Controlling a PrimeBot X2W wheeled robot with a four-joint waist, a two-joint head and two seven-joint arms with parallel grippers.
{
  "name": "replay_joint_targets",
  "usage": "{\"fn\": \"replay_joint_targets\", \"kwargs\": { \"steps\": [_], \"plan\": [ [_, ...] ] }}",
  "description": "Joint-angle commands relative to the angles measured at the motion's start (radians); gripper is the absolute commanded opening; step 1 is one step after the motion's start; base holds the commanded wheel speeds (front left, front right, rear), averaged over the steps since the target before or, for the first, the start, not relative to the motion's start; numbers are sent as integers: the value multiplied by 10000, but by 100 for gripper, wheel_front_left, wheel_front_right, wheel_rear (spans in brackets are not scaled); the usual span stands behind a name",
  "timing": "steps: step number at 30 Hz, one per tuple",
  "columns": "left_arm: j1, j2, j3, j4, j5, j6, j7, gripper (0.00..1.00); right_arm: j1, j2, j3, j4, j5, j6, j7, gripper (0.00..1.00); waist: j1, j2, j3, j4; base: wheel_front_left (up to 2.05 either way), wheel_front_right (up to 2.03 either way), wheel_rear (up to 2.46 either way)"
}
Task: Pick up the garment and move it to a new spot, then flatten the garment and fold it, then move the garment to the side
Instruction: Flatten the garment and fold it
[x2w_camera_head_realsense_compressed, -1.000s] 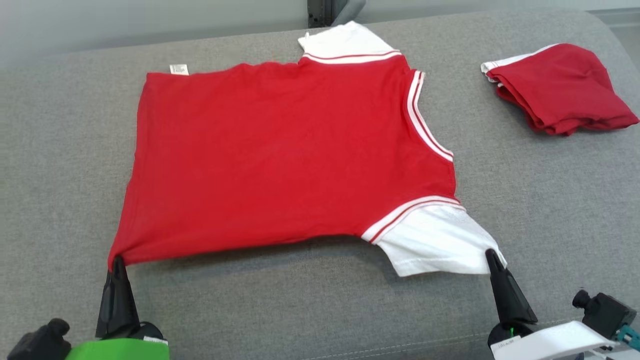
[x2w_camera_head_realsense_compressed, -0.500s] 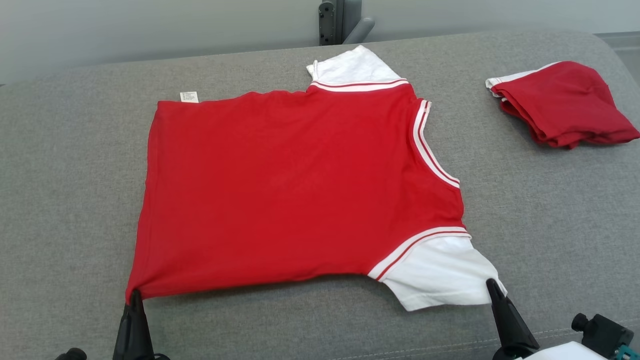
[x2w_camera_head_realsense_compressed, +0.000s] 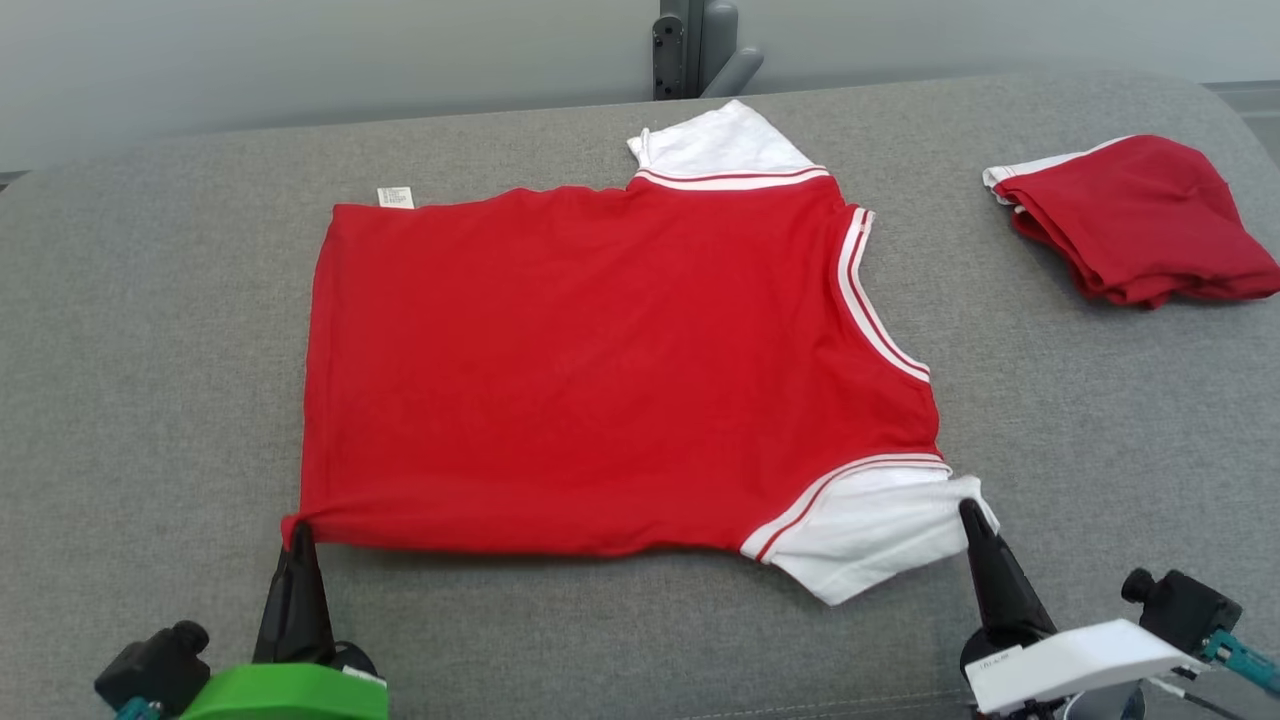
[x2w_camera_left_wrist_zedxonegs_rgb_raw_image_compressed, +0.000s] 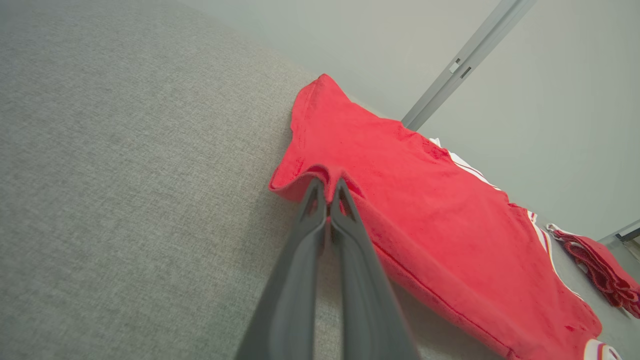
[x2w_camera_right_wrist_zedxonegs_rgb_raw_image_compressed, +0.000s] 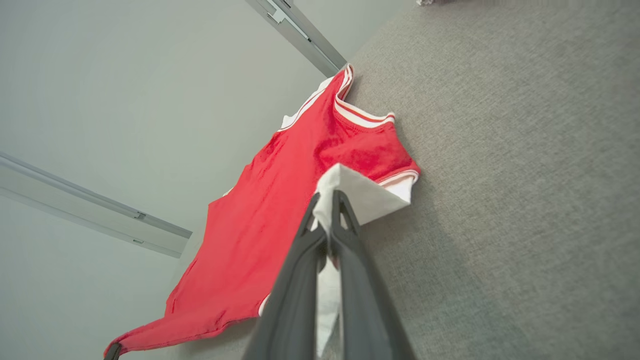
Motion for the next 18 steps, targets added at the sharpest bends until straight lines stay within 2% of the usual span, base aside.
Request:
{"fn": "replay_joint_targets", "kwargs": {
  "steps": [1,8,18],
  "plan": [
    [-419,20,-32,239,38,8,-26,0,-355,62,-58,152,-62,2,-113,0,1,0,53,32,0,0,0],
    [-2000,24,-194,1277,251,-27,-28,0,-1804,354,-424,939,-215,2,-302,0,1,0,569,244,0,0,0],
    [-4051,25,31,2783,381,-54,-28,0,-4293,713,-724,2824,-692,2,-395,0,1,0,1702,482,0,0,0]
  ]
}}
